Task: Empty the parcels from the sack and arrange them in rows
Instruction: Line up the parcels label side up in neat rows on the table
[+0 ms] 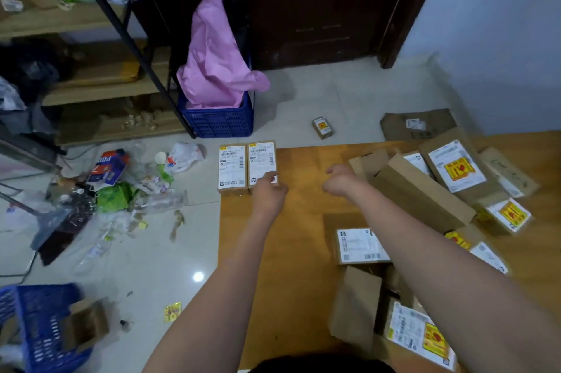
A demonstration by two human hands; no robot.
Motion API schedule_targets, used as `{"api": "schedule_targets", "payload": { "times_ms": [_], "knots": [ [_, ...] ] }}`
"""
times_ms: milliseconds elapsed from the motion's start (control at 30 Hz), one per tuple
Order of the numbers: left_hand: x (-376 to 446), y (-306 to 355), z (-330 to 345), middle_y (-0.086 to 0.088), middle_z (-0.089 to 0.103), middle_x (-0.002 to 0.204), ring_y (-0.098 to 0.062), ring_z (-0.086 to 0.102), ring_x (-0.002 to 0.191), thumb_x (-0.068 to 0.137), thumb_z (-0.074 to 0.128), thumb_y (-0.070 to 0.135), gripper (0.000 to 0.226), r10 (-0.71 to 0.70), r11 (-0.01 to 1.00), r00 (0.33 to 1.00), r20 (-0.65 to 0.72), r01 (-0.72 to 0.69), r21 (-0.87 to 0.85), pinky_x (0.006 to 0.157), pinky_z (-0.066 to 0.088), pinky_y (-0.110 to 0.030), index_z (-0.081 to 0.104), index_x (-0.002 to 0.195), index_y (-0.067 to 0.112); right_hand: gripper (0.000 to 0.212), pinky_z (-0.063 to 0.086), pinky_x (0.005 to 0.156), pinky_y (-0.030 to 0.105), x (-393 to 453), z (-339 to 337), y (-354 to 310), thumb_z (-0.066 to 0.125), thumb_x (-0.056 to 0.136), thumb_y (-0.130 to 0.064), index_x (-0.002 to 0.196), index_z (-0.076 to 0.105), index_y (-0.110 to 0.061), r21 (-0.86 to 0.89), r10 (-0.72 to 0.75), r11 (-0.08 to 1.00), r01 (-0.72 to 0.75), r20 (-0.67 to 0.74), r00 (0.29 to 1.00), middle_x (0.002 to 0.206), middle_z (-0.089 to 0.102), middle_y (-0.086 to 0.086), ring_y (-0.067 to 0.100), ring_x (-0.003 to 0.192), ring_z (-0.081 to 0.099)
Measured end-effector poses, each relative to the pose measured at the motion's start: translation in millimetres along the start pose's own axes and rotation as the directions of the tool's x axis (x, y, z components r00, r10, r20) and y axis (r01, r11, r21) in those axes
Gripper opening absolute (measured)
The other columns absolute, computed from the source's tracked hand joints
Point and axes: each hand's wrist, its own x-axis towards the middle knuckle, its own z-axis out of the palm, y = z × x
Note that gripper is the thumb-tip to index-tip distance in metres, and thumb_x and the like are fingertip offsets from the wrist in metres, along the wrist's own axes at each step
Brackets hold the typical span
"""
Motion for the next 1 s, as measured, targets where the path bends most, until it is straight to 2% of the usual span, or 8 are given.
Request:
{"api": "schedule_targets", "payload": {
  "times_ms": [167, 233, 300, 400, 500, 667, 767, 1000],
  "knots": [
    [-43.9, 2.9, 56.5, -0.020, 0.056, 0.130, -0.034, 0.059, 0.109, 0.095, 0.061, 0.022, 0.048, -0.150, 0.986, 0.952, 0.267, 0.163, -0.027, 0.088, 0.049, -0.041, 0.045, 0.140, 0.017, 0.011, 0.046, 0.075, 0.031, -27.4, -1.0, 54.7, 0.053, 0.092, -0.010, 0.103, 0.056, -0.008, -0.178, 0.112, 0.977, -0.120, -0.054, 0.992, 0.097, 0.056, 0.008, 0.028, 0.111, 0.061],
    [-60.1, 1.9, 76.1, -0.015, 0.058, 0.121, -0.028, 0.057, 0.098, 0.097, 0.058, 0.025, 0.049, -0.233, 0.962, 0.911, 0.340, 0.266, -0.055, 0.087, 0.047, -0.041, 0.041, 0.142, 0.020, 0.005, 0.044, 0.072, 0.030, -36.0, 1.5, 75.0, 0.053, 0.091, -0.009, 0.095, 0.052, -0.012, -0.187, 0.125, 0.972, -0.139, -0.087, 0.988, 0.101, 0.059, 0.009, 0.028, 0.107, 0.062],
    [-73.2, -1.9, 94.2, -0.011, 0.049, 0.135, -0.027, 0.049, 0.111, 0.099, 0.055, 0.027, 0.051, -0.301, 0.927, 0.870, 0.391, 0.363, -0.093, 0.096, 0.042, -0.043, 0.037, 0.145, 0.020, 0.010, 0.043, 0.070, 0.030, -40.7, 5.4, 89.7, 0.053, 0.088, -0.004, 0.089, 0.050, -0.013, -0.222, 0.095, 0.967, -0.125, -0.139, 0.986, 0.112, 0.064, 0.011, 0.029, 0.106, 0.063],
    [-85.8, -10.0, 115.4, -0.010, 0.040, 0.149, -0.029, 0.041, 0.134, 0.100, 0.052, 0.022, 0.054, -0.358, 0.901, 0.855, 0.375, 0.422, -0.099, 0.104, 0.037, -0.041, 0.030, 0.149, 0.012, 0.032, 0.047, 0.079, 0.033, -44.8, 11.1, 102.7, 0.055, 0.087, 0.002, 0.116, 0.057, -0.011, -0.252, 0.095, 0.957, -0.145, -0.199, 0.975, 0.121, 0.061, 0.012, 0.029, 0.112, 0.059],
    [-97.6, -10.1, 125.4, -0.012, 0.043, 0.147, -0.028, 0.044, 0.132, 0.103, 0.044, 0.016, 0.048, -0.397, 0.884, 0.839, 0.372, 0.459, -0.091, 0.096, 0.039, -0.034, 0.029, 0.148, 0.007, 0.045, 0.048, 0.085, 0.033, -45.9, 15.2, 111.6, 0.062, 0.085, -0.003, 0.128, 0.054, -0.011, -0.298, 0.152, 0.930, -0.214, -0.217, 0.964, 0.127, 0.056, 0.012, 0.028, 0.119, 0.054],
    [-95.8, -17.3, 137.7, -0.012, 0.044, 0.145, -0.028, 0.045, 0.129, 0.103, 0.042, 0.017, 0.050, -0.407, 0.879, 0.821, 0.400, 0.471, -0.071, 0.099, 0.036, -0.034, 0.026, 0.149, 0.010, 0.035, 0.050, 0.080, 0.032, -39.4, 24.0, 131.0, 0.061, 0.087, -0.007, 0.121, 0.059, -0.010, -0.300, 0.180, 0.926, -0.228, -0.179, 0.967, 0.116, 0.062, 0.009, 0.026, 0.109, 0.060],
    [-95.4, -19.1, 141.5, -0.011, 0.047, 0.143, -0.026, 0.050, 0.117, 0.102, 0.041, 0.014, 0.051, -0.393, 0.876, 0.825, 0.406, 0.470, -0.107, 0.090, 0.035, -0.032, 0.025, 0.151, 0.014, 0.030, 0.049, 0.071, 0.031, -36.7, 30.0, 135.6, 0.056, 0.088, -0.004, 0.118, 0.058, -0.007, -0.264, 0.159, 0.946, -0.186, -0.120, 0.980, 0.109, 0.064, 0.009, 0.027, 0.101, 0.063],
    [-92.9, -26.4, 130.4, -0.011, 0.061, 0.126, -0.025, 0.059, 0.098, 0.100, 0.045, 0.016, 0.033, -0.410, 0.843, 0.821, 0.397, 0.507, -0.180, 0.085, 0.044, -0.038, 0.035, 0.131, 0.013, 0.040, 0.053, 0.087, 0.036, -32.5, 28.7, 127.2, 0.062, 0.083, -0.010, 0.122, 0.058, -0.008, -0.119, 0.248, 0.955, -0.270, -0.171, 0.953, 0.125, 0.055, 0.018, 0.032, 0.111, 0.056]
  ]
}}
